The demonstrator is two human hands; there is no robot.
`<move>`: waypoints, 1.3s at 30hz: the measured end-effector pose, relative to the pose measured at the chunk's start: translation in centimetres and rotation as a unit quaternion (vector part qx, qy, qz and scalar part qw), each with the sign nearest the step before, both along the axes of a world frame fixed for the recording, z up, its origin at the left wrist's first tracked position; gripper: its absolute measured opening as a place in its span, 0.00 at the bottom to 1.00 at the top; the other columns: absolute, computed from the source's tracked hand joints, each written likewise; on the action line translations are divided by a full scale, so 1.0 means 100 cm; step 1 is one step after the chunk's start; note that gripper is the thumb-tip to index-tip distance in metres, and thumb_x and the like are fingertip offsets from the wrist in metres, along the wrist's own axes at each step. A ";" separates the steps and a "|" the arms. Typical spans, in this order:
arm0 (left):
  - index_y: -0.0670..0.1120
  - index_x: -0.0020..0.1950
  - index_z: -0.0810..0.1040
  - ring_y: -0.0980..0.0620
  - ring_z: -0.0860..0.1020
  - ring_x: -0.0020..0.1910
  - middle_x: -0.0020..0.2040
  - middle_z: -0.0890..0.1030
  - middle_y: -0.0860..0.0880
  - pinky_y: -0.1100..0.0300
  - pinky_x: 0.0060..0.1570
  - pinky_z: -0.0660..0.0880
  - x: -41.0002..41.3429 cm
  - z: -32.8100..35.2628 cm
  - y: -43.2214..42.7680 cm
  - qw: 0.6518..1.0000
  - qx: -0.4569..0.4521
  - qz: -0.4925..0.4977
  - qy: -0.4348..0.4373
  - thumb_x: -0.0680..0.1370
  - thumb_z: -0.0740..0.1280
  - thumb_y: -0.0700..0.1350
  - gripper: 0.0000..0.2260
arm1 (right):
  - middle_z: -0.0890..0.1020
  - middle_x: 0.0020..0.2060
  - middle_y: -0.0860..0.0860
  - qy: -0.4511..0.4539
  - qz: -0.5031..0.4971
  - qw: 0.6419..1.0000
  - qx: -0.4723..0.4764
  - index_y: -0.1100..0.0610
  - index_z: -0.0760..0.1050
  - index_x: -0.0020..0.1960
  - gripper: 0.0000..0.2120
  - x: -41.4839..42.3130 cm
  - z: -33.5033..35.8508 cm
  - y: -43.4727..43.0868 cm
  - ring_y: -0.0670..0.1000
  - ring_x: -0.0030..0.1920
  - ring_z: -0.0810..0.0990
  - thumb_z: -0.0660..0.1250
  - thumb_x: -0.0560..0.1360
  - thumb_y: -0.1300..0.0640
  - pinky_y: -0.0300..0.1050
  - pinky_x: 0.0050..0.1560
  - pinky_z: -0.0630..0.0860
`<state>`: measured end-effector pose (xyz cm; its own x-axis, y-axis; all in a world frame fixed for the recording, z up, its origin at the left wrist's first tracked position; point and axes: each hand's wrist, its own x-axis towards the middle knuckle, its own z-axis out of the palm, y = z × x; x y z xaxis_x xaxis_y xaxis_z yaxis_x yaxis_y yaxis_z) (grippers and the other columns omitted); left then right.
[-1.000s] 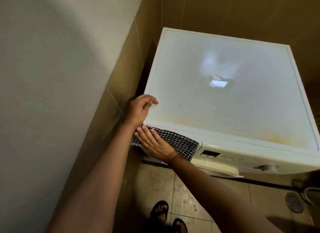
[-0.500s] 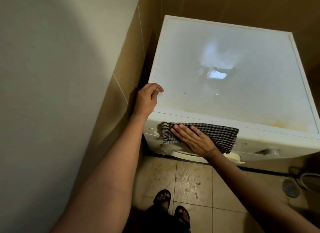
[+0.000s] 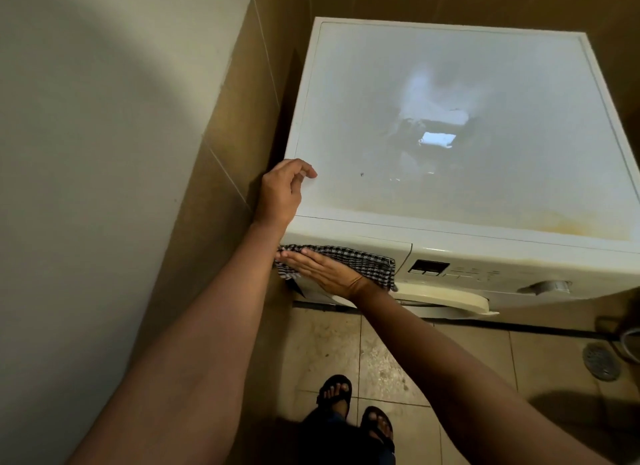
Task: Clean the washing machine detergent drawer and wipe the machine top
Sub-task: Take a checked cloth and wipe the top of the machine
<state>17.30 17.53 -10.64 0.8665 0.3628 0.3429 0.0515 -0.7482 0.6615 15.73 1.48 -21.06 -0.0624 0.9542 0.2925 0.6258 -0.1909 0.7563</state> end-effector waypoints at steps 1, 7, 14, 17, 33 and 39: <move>0.38 0.47 0.83 0.57 0.77 0.46 0.49 0.83 0.43 0.82 0.45 0.67 0.000 -0.001 0.000 1.000 0.006 0.002 -0.001 0.77 0.63 0.29 0.09 | 0.40 0.75 0.66 -0.023 0.001 0.999 -0.029 0.66 0.40 0.77 0.29 0.003 -0.005 -0.011 0.60 0.76 0.41 0.43 0.81 0.53 0.56 0.75 0.40; 0.39 0.48 0.82 0.56 0.75 0.41 0.48 0.82 0.44 0.81 0.38 0.64 -0.001 -0.001 -0.003 1.000 0.017 0.009 0.020 0.77 0.62 0.29 0.10 | 0.38 0.77 0.56 0.046 -0.068 0.996 -0.016 0.60 0.38 0.77 0.33 0.009 -0.022 -0.095 0.54 0.76 0.36 0.51 0.78 0.58 0.51 0.75 0.35; 0.39 0.46 0.83 0.57 0.77 0.40 0.47 0.83 0.44 0.81 0.40 0.66 0.000 -0.002 -0.005 1.000 -0.006 0.018 0.004 0.77 0.63 0.30 0.10 | 0.40 0.77 0.52 0.181 -0.184 0.931 0.257 0.55 0.43 0.78 0.40 0.001 0.010 -0.085 0.50 0.77 0.39 0.60 0.76 0.41 0.50 0.76 0.38; 0.40 0.46 0.84 0.59 0.78 0.44 0.47 0.84 0.46 0.79 0.45 0.69 0.002 -0.005 -0.002 1.000 -0.025 0.019 -0.004 0.76 0.63 0.31 0.11 | 0.38 0.77 0.56 0.241 -0.198 0.897 0.314 0.58 0.41 0.78 0.40 -0.006 0.024 -0.030 0.53 0.77 0.38 0.56 0.78 0.41 0.52 0.75 0.37; 0.44 0.48 0.85 0.53 0.82 0.51 0.48 0.82 0.54 0.54 0.52 0.80 -0.001 -0.005 0.001 0.998 -0.061 -0.017 -0.001 0.78 0.58 0.50 0.17 | 0.33 0.74 0.61 0.031 -0.089 0.993 -0.071 0.65 0.32 0.75 0.49 0.002 -0.028 -0.074 0.59 0.75 0.32 0.65 0.71 0.55 0.54 0.74 0.32; 0.44 0.48 0.84 0.52 0.82 0.48 0.49 0.84 0.50 0.56 0.50 0.80 -0.001 -0.006 0.002 0.999 -0.045 -0.013 0.004 0.79 0.60 0.42 0.12 | 0.37 0.77 0.51 0.052 -0.138 0.989 -0.014 0.53 0.37 0.78 0.48 0.011 -0.016 -0.123 0.51 0.76 0.37 0.68 0.71 0.49 0.49 0.75 0.35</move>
